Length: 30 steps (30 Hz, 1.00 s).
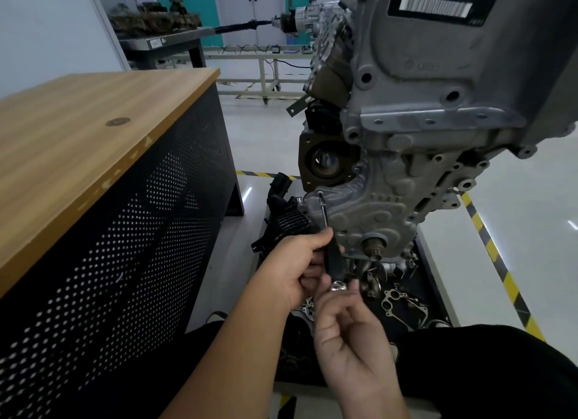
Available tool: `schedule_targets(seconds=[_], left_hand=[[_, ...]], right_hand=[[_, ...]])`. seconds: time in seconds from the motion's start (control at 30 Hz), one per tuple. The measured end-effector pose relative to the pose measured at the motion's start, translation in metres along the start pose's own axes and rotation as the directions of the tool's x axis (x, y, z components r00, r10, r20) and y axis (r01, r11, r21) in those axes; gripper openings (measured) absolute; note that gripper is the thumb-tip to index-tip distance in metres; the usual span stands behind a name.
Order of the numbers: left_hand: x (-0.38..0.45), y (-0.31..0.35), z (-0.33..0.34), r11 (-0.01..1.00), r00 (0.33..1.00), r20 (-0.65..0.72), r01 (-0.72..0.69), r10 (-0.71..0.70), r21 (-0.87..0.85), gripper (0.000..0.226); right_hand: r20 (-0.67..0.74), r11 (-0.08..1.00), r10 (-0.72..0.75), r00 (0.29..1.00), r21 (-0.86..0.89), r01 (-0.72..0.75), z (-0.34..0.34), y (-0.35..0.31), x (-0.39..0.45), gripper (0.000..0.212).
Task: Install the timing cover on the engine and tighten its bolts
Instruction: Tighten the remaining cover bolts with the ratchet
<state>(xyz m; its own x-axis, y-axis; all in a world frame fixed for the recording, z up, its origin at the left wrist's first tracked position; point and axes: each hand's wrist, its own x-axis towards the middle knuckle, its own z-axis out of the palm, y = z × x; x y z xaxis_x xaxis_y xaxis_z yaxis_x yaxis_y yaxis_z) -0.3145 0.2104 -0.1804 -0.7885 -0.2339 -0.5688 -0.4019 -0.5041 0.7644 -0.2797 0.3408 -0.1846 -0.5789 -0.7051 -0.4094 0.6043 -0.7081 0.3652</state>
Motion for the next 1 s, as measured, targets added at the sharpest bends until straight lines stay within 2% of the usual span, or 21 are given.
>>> schedule_targets(seconds=[0.07,0.13,0.2,0.23,0.3,0.33,0.37,0.43,0.5,0.53,0.6,0.67,0.7,0.73,0.77,0.8,0.83,0.87,0.9,0.97,1.0], left_hand=[[0.000,0.000,-0.003,0.997,0.996,-0.075,-0.052,0.057,0.059,0.031],[0.002,-0.003,-0.005,0.978,0.975,-0.161,-0.130,0.156,0.160,0.030],[0.005,-0.007,-0.005,0.962,0.952,-0.204,-0.189,0.228,0.196,0.040],[0.006,-0.008,-0.003,0.964,0.948,-0.213,-0.204,0.239,0.173,0.044],[0.005,-0.004,0.000,0.972,0.951,-0.209,-0.209,0.227,0.106,0.036],[0.004,-0.002,0.000,0.980,0.962,-0.192,-0.183,0.195,0.077,0.034],[0.003,0.000,-0.002,0.991,0.980,-0.151,-0.125,0.132,0.057,0.034],[0.001,0.001,-0.006,0.999,0.999,-0.037,0.002,-0.001,0.037,0.035],[0.001,-0.002,-0.008,0.999,1.000,-0.016,0.012,-0.011,0.049,0.037],[0.002,-0.003,-0.008,0.997,0.998,-0.058,-0.014,0.018,0.078,0.037],[0.003,-0.007,-0.004,0.985,0.982,-0.158,-0.080,0.104,0.153,0.032],[0.006,-0.010,0.000,0.970,0.954,-0.234,-0.142,0.188,0.200,0.031],[0.008,-0.011,0.000,0.965,0.944,-0.250,-0.168,0.216,0.200,0.033],[0.008,-0.011,0.000,0.967,0.948,-0.235,-0.175,0.216,0.182,0.037],[0.007,-0.010,0.000,0.975,0.965,-0.184,-0.158,0.185,0.156,0.041],[0.005,-0.010,-0.001,0.984,0.985,-0.105,-0.121,0.135,0.130,0.041],[0.002,-0.010,0.000,0.991,0.996,-0.030,-0.082,0.086,0.102,0.039],[0.001,-0.010,0.000,0.996,0.998,0.011,-0.061,0.061,0.071,0.036],[0.000,-0.010,0.000,0.997,0.998,0.009,-0.063,0.063,0.047,0.033],[0.002,-0.011,0.000,0.990,0.990,-0.071,-0.115,0.121,0.078,0.028],[0.002,-0.012,0.001,0.980,0.981,-0.112,-0.145,0.161,0.137,0.029]], right_hand=[[-0.026,0.888,-0.198,0.980,-0.428,0.168,-0.004,0.006,0.005,0.023],[0.106,0.474,-0.473,0.875,-0.806,0.354,-0.011,0.009,0.009,0.008],[0.253,0.145,-0.562,0.788,-0.907,0.394,-0.012,0.008,0.013,0.006],[0.233,0.171,-0.571,0.788,-0.904,0.391,-0.012,0.006,0.013,0.006],[0.022,0.674,-0.374,0.927,-0.681,0.288,-0.009,0.000,0.007,0.010],[-0.001,0.923,-0.138,0.990,-0.364,0.128,-0.007,-0.003,0.004,0.020],[0.017,0.999,0.030,0.999,-0.031,-0.029,-0.006,-0.006,0.001,0.033],[0.046,0.991,0.085,0.995,0.103,-0.089,-0.005,-0.006,-0.002,0.047],[-0.032,0.961,-0.077,0.996,-0.268,0.066,-0.005,-0.004,0.005,0.037],[-0.044,0.844,-0.221,0.974,-0.510,0.169,-0.008,-0.003,0.008,0.024],[0.095,0.403,-0.508,0.856,-0.852,0.334,-0.014,-0.002,0.013,0.005],[0.277,0.036,-0.594,0.755,-0.929,0.370,-0.018,-0.002,0.018,0.009],[0.285,0.051,-0.597,0.750,-0.920,0.389,-0.018,-0.002,0.017,0.011],[0.212,0.255,-0.565,0.797,-0.874,0.414,-0.018,-0.003,0.014,0.008],[0.054,0.600,-0.440,0.897,-0.725,0.338,-0.015,-0.007,0.011,0.006],[-0.007,0.905,-0.188,0.982,-0.391,0.171,-0.013,-0.009,0.006,0.012],[-0.015,1.000,0.021,1.000,0.004,-0.021,-0.009,-0.012,0.002,0.016],[-0.008,0.970,0.120,0.993,0.215,-0.115,-0.008,-0.015,0.000,0.017],[-0.021,0.976,0.102,0.995,0.195,-0.096,-0.006,-0.014,0.001,0.016],[-0.056,0.915,-0.214,0.975,-0.362,0.180,-0.009,-0.008,0.007,0.010],[0.037,0.638,-0.438,0.898,-0.691,0.339,-0.013,-0.006,0.010,0.004]])
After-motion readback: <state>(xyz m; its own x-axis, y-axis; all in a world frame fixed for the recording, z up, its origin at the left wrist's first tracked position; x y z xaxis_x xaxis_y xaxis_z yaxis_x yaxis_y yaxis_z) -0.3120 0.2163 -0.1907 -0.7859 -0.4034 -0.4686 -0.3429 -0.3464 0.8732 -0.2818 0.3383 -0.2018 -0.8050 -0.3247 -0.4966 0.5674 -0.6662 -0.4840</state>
